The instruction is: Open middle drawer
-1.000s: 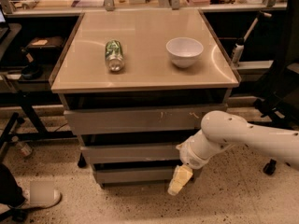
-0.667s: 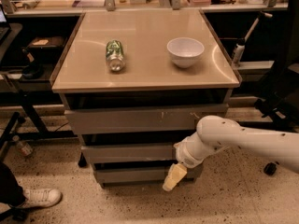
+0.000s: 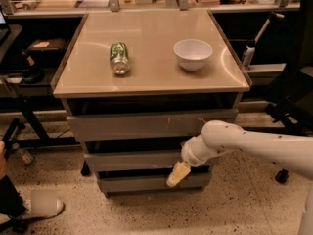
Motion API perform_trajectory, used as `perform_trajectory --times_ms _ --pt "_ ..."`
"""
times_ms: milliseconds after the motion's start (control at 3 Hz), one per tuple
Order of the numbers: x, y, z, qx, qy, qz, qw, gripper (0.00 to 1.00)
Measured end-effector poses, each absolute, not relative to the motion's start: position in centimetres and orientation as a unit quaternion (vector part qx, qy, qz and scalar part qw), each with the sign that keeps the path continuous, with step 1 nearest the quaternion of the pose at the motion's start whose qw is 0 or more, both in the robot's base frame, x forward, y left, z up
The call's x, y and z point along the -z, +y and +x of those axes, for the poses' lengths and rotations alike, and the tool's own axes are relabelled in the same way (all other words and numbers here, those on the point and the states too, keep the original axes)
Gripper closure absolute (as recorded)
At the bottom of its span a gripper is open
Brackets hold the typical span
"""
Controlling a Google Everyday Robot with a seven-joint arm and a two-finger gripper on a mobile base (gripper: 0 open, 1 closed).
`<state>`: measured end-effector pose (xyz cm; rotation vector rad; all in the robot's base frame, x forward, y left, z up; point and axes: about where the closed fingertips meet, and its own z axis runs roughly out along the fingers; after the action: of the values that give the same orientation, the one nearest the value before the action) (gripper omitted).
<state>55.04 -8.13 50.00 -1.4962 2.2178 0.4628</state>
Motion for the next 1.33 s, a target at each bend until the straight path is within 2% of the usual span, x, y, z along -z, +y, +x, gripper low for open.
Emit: perform_trajectory --times_ms 667,1333 --pt "-47.3 -8.2 58.3 -0.159 0.801 -0.533 0.223 0.00" --pt "-44.3 -7.9 58.9 -0.168 0.803 -0.533 0.207 0.00"
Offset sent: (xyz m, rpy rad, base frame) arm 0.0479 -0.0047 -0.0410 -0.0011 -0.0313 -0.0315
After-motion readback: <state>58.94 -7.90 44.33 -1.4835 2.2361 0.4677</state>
